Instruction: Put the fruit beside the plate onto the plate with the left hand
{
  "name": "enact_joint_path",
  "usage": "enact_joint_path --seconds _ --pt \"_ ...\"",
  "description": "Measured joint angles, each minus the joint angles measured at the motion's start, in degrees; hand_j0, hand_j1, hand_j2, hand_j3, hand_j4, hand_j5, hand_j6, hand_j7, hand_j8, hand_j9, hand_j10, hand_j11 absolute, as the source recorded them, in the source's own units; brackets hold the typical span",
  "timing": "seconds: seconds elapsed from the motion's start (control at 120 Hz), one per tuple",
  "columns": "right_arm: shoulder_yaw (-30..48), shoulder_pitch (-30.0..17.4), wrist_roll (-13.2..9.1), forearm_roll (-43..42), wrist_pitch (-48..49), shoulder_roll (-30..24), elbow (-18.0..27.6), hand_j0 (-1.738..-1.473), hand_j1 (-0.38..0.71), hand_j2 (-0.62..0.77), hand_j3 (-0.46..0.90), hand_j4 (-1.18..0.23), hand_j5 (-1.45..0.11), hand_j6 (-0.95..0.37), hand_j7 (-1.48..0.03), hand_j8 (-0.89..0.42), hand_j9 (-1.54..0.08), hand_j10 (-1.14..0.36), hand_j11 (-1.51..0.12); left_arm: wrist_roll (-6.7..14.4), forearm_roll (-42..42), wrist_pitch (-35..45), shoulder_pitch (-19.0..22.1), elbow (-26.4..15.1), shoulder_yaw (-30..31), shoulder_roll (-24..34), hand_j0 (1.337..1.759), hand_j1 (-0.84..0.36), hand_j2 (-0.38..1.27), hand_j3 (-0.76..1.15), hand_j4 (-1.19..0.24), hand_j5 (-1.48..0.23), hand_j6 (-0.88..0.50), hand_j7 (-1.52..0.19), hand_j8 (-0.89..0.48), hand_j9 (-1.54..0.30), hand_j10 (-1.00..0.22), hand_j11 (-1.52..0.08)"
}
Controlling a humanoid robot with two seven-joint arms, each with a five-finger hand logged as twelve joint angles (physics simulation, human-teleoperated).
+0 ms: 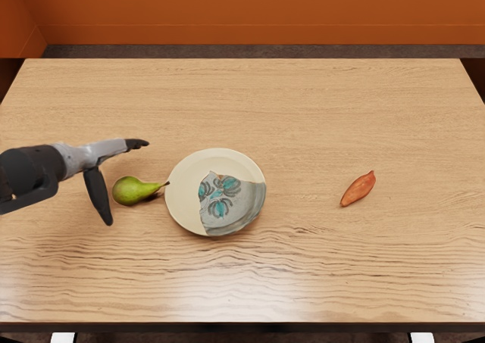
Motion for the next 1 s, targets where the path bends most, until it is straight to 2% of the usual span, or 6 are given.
enact_joint_path --seconds 0.2,0.442,0.9,1.0 --pt "0.0 -0.01 0.0 0.0 0.0 0.0 0.0 -1.658 -0.35 0.0 0.0 0.0 0.0 0.0 0.0 0.0 0.0 0.0 0.0 0.21 4.59 0.88 0.38 -0.32 0.33 -1.13 1.658 0.31 0.01 0.0 -0.04 -0.05 -0.04 -0.05 -0.04 -0.05 -0.04 -0.05" --pt "0.0 -0.01 0.01 0.0 0.0 0.0 0.0 -1.658 -0.35 0.0 0.0 0.0 0.0 0.0 0.0 0.0 0.0 0.0 0.0 0.25 7.97 5.47 3.52 -1.39 0.42 -1.05 1.658 0.29 0.01 0.0 -0.06 -0.07 -0.06 -0.07 -0.06 -0.07 -0.06 -0.07" --pt "0.0 -0.07 0.0 0.0 0.0 0.0 -0.25 -1.658 -0.35 0.0 0.0 0.0 0.0 0.0 0.0 0.0 0.0 0.0 0.0 0.26 9.98 9.32 5.28 -2.45 0.75 -1.51 1.658 0.17 0.03 0.0 -0.15 -0.19 -0.16 -0.19 -0.16 -0.19 -0.15 -0.19" --pt "0.0 -0.09 0.0 0.0 0.0 0.0 -0.26 -1.658 -0.35 0.0 0.0 0.0 0.0 0.0 0.0 0.0 0.0 0.0 0.0 0.26 11.95 12.71 7.0 -2.46 1.3 -1.93 1.658 0.16 0.04 0.0 -0.17 -0.21 -0.17 -0.21 -0.17 -0.21 -0.17 -0.21"
